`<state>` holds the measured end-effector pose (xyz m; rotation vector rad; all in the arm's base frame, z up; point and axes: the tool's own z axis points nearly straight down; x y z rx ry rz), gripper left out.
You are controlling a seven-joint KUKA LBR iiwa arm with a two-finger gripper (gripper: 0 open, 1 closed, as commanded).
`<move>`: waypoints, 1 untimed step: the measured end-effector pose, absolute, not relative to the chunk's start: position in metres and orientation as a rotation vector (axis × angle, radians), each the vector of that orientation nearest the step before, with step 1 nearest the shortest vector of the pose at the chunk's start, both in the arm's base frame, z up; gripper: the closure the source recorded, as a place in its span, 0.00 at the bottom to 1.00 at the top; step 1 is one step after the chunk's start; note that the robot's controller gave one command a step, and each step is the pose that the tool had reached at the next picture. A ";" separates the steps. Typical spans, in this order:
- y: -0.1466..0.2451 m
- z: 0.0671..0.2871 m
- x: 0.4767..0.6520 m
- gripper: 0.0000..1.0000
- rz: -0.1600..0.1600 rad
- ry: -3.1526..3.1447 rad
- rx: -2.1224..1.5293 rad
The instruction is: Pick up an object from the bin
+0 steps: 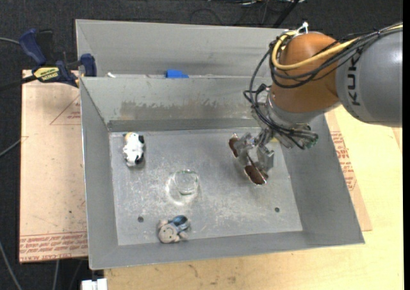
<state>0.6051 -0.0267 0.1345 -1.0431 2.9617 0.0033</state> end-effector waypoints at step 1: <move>-0.038 0.115 0.585 1.00 0.002 2.965 -1.027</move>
Offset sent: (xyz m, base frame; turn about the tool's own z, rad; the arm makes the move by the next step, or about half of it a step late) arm -0.0079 0.0108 0.1494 0.0017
